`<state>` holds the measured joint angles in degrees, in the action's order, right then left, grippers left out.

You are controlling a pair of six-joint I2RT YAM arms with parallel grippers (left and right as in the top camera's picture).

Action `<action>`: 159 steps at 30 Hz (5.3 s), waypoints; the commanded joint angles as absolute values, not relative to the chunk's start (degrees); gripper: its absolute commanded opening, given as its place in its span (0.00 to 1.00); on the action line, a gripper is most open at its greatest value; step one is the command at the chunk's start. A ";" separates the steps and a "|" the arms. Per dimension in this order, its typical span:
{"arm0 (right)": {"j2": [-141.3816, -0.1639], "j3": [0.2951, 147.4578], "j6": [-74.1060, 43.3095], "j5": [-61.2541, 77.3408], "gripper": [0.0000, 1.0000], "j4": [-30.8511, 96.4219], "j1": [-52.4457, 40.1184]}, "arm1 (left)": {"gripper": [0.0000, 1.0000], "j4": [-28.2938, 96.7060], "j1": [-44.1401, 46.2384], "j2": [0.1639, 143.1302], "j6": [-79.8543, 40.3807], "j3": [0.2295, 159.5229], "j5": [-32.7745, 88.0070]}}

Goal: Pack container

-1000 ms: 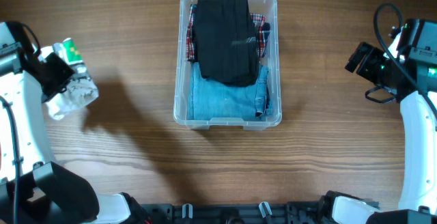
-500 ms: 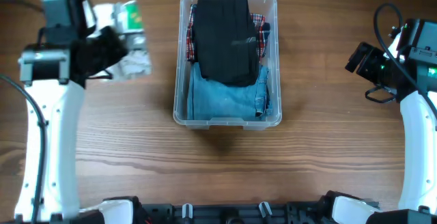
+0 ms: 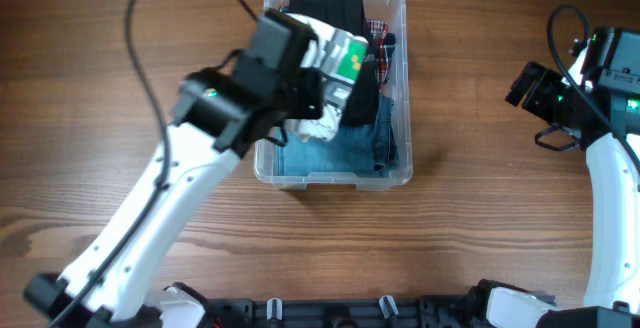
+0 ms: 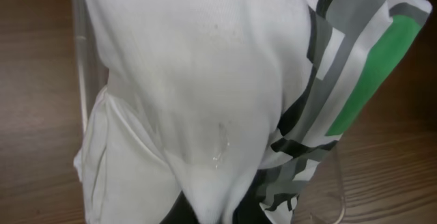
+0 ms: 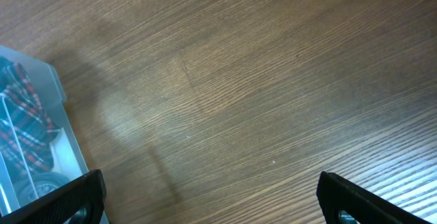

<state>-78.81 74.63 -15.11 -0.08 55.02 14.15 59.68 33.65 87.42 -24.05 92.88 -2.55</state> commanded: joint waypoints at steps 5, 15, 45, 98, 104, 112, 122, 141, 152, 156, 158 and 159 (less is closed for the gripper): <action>-79.29 75.20 -15.03 -0.64 1.00 54.85 14.44 | 0.04 59.27 37.08 94.94 -29.54 93.95 -6.46; -79.29 75.20 -15.03 -0.64 1.00 54.85 14.44 | 0.04 63.48 40.21 96.92 -30.26 93.95 -6.31; -79.29 75.20 -15.00 -0.64 1.00 54.85 14.44 | 0.04 65.14 41.36 97.62 29.80 93.76 -3.79; -79.29 75.20 -15.03 -0.64 1.00 54.85 14.44 | 0.15 60.88 41.36 108.81 20.08 93.76 5.17; -79.29 75.20 -15.03 -0.64 1.00 54.85 14.44 | 0.17 61.28 41.36 117.45 20.08 93.76 6.66; -79.29 75.20 -15.03 -0.64 1.00 54.85 14.44 | 0.13 61.32 41.41 116.07 19.97 94.65 6.63; -79.29 75.20 -15.03 -0.64 1.00 54.85 14.44 | 0.21 60.66 40.16 96.53 8.25 98.37 -1.06; -79.29 75.20 -15.03 -0.64 1.00 54.85 14.44 | 1.00 70.63 7.90 65.12 -12.88 98.32 -8.45; -79.29 75.20 -15.03 -0.64 1.00 54.83 14.44 | 1.00 70.61 7.92 65.30 -12.88 98.32 -8.45; -79.29 75.20 -15.03 -0.64 1.00 54.83 14.44 | 1.00 70.61 7.92 65.30 -12.88 98.32 -8.45; -79.29 75.20 -15.05 -0.64 1.00 54.83 14.44 | 1.00 70.61 7.92 65.30 -12.88 98.32 -8.45; -79.29 75.20 -15.03 -0.64 1.00 54.83 14.44 | 1.00 70.61 7.92 65.32 -12.88 98.32 -8.45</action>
<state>-78.81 74.63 -15.11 -0.08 55.05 14.15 70.61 8.45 65.19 -11.94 98.00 -8.32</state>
